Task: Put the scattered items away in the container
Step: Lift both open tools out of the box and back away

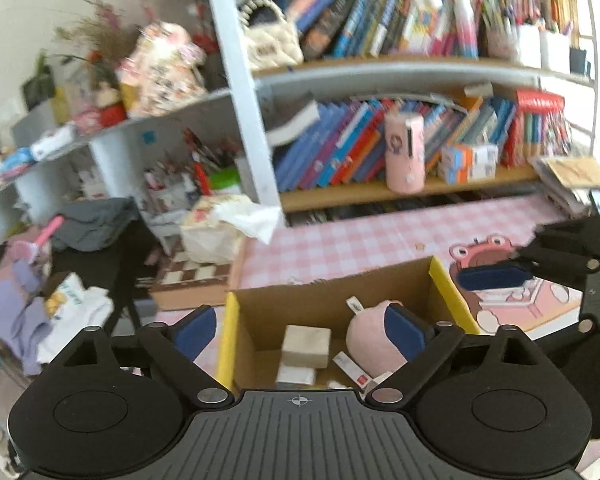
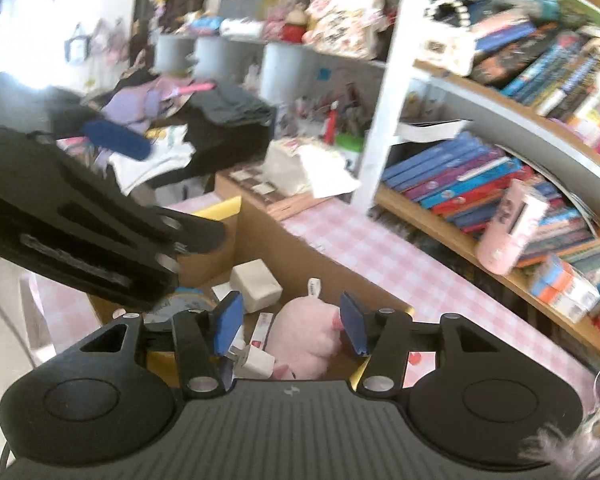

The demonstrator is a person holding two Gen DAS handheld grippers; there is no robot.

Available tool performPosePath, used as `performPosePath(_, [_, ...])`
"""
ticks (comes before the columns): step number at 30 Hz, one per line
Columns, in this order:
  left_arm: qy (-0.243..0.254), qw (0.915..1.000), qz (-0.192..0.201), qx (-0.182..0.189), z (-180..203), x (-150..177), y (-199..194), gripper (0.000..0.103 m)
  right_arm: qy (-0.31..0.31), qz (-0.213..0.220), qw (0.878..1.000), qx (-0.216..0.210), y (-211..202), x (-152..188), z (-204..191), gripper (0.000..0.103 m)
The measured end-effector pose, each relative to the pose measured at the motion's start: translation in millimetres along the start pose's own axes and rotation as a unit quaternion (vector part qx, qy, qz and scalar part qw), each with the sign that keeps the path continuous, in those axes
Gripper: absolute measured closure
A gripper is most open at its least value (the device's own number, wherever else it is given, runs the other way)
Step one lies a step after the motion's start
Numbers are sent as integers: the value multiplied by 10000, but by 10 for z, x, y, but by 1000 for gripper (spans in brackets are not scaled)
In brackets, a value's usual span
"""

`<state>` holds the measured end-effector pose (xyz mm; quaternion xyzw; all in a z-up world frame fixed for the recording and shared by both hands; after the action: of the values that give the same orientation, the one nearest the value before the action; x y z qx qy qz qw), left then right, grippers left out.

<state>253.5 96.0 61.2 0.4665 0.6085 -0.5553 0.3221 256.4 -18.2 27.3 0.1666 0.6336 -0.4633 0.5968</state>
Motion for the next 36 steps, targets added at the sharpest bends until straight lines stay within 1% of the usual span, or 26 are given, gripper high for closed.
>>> performPosePath(4, [-18, 9992, 332, -243, -14, 40, -403, 7, 248, 214, 9990, 296, -275, 47, -67, 50])
performPosePath(6, [-71, 9985, 446, -322, -9, 86, -586, 6, 338, 326, 9979, 450, -436, 87, -124, 43])
performPosePath(10, [-314, 9964, 586, -522, 19, 266, -940, 5, 476, 466, 9953, 696, -786, 197, -276, 41])
performPosePath(13, [-583, 9940, 585, -713, 49, 440, -1153, 5, 566, 508, 9936, 832, -1032, 301, -401, 38])
performPosePath(15, [-728, 9924, 561, -824, 83, 550, -1282, 5, 605, 533, 9924, 930, -1189, 386, -490, 32])
performPosePath(17, [-784, 9917, 540, -867, 134, 653, -1400, 5, 658, 538, 9908, 1052, -1349, 481, -571, 31])
performPosePath(20, [-744, 9919, 491, -902, 256, 789, -1553, 5, 741, 484, 9886, 1220, -1532, 628, -651, 29])
performPosePath(26, [-464, 9940, 403, -905, 513, 1007, -1750, 2, 856, 265, 9840, 1539, -1836, 927, -724, 21])
performPosePath(28, [-383, 9949, 299, -888, 599, 1070, -1773, 2, 957, 192, 9818, 1631, -1918, 1009, -726, 20])
performPosePath(30, [-360, 9967, 112, -725, 659, 1117, -1753, 1, 1056, 41, 9801, 1678, -1968, 1097, -720, 16])
performPosePath(32, [-337, 9977, -57, -583, 733, 1163, -1731, 1, 1170, -142, 9774, 1757, -2001, 1187, -699, 16])
performPosePath(36, [-315, 9984, -321, -333, 883, 1260, -1689, 1, 1521, -540, 9679, 1927, -2076, 1392, -621, 15])
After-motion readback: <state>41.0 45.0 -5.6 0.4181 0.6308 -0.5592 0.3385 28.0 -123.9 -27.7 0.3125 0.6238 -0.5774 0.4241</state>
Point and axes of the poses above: each gripper's, at about its wrist camera, not at the fingertips, and y roughly the way its jaws point, z to its right, x to its underside, the point moved 3 cm from there along y, roughly the way its jaws point, and after that the axes turned 11 degrees about z, right-handed, at the moved point
